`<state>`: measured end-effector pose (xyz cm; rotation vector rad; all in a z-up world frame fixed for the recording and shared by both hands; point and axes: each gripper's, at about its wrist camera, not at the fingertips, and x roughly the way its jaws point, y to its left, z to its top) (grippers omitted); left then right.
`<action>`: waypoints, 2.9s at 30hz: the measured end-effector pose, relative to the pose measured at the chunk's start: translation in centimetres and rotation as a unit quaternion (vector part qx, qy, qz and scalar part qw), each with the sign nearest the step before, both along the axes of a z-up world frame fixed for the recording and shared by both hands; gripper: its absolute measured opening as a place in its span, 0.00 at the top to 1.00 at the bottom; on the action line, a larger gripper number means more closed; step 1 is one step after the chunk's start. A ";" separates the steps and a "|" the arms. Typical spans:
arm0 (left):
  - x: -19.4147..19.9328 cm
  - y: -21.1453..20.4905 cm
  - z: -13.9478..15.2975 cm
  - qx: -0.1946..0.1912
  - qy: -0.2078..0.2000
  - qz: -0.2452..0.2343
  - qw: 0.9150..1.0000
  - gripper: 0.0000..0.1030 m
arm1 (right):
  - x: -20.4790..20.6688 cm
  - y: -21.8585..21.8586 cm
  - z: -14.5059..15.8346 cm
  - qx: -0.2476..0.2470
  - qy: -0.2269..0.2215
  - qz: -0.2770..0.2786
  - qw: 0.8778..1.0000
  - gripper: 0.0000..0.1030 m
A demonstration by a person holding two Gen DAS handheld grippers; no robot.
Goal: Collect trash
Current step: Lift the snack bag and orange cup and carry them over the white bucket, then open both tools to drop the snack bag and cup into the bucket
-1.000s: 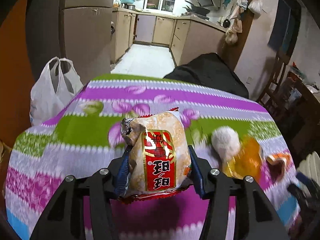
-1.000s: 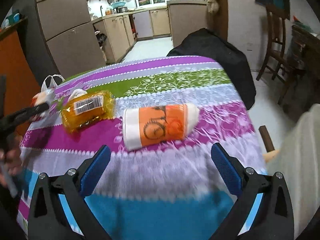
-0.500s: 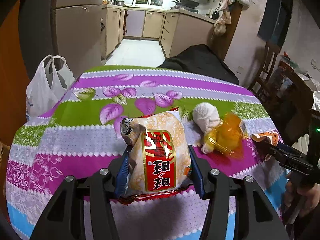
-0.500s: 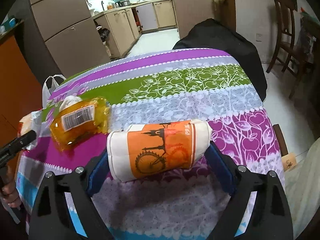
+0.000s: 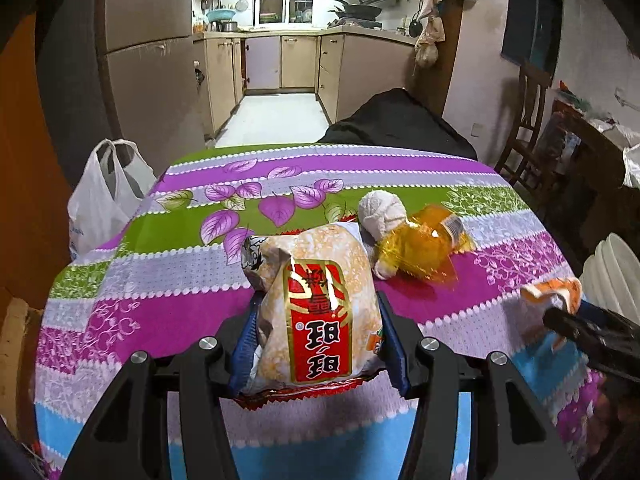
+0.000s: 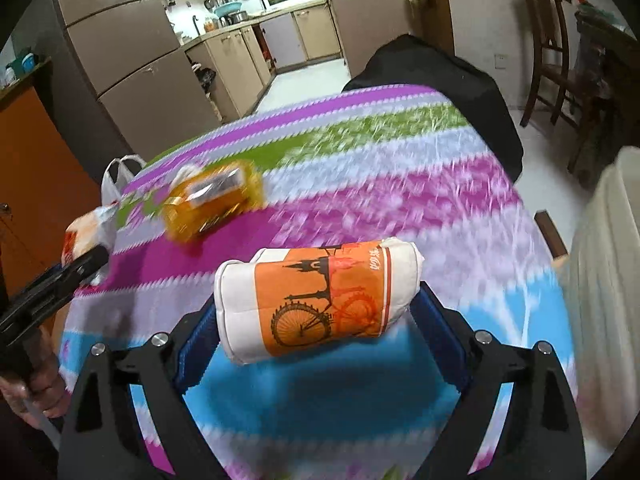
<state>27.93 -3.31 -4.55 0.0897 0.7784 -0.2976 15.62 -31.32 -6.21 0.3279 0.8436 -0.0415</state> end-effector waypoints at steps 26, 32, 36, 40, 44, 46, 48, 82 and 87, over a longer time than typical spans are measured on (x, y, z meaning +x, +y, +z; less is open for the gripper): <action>-7.5 -11.4 7.0 0.078 -0.127 -0.102 0.984 0.47 | -10.4 -4.3 9.5 -0.109 -0.030 -0.015 0.994 0.16; -9.4 -17.6 8.3 0.074 -0.144 -0.157 0.974 0.47 | -12.7 -8.6 11.0 -0.131 -0.021 -0.061 0.989 0.16; -10.9 -21.4 8.9 0.068 -0.151 -0.191 0.968 0.47 | -14.0 -11.1 11.4 -0.140 -0.009 -0.089 0.986 0.16; -12.3 -25.4 9.6 0.064 -0.159 -0.222 0.960 0.47 | -15.2 -13.6 11.4 -0.138 0.001 -0.114 0.984 0.16; -13.7 -29.2 10.2 0.068 -0.174 -0.246 0.951 0.47 | -16.4 -16.0 11.3 -0.137 0.012 -0.139 0.981 0.16; -14.5 -31.3 10.5 0.070 -0.182 -0.260 0.946 0.47 | -16.8 -17.0 11.2 -0.139 0.020 -0.149 0.979 0.16; -15.0 -33.2 10.8 0.072 -0.186 -0.272 0.941 0.47 | -17.2 -18.2 11.2 -0.142 0.028 -0.161 0.976 0.16; -10.0 -49.3 3.6 0.121 -0.022 -0.476 0.871 0.47 | -14.7 -25.9 8.5 -0.183 0.175 -0.155 0.955 0.16; -9.3 -48.1 2.6 0.121 -0.017 -0.485 0.866 0.47 | -13.9 -25.6 8.4 -0.180 0.176 -0.146 0.957 0.16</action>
